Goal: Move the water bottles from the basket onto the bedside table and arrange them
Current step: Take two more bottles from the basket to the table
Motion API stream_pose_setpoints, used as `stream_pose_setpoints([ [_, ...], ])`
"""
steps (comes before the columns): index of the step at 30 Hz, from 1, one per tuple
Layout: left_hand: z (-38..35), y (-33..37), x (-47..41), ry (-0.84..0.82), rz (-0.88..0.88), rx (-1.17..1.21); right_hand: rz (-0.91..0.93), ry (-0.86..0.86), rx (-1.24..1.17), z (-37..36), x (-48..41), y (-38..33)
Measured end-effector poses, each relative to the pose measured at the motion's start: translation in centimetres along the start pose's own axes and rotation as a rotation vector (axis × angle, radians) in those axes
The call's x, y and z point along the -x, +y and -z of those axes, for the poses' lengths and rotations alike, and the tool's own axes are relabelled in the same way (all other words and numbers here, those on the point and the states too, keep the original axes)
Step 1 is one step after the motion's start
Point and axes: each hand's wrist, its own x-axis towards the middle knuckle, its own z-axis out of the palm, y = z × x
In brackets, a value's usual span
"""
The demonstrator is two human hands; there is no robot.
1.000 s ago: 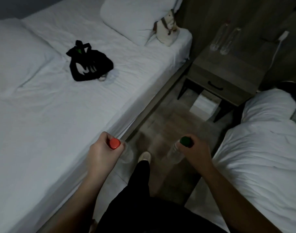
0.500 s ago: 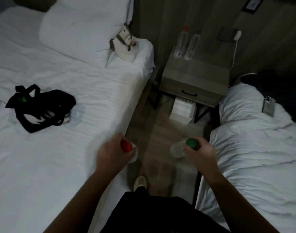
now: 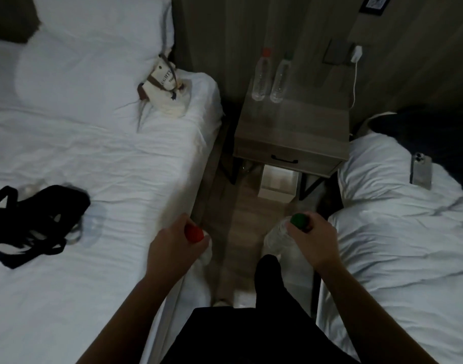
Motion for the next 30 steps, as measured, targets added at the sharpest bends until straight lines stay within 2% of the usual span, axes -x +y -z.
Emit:
stream_pose_setpoints([
  [12, -4.8, 11.4, -9.2, 0.074, 0.098, 0.027, 0.007, -0.154, 0.152, 7.6, -16.1, 1.2],
  [19, -6.7, 16.2, -14.0, 0.12, 0.109, 0.098, 0.045, -0.163, 0.141, 10.6, -22.8, 0.6],
  [27, -8.5, 18.7, -22.9, 0.012, 0.099, 0.074, 0.062, -0.122, 0.174, 10.6, -30.6, -0.6],
  [30, -9.3, 19.7, -27.4, -0.017, 0.099, 0.073, -0.003, -0.109, 0.22, 9.6, -33.9, -1.5],
])
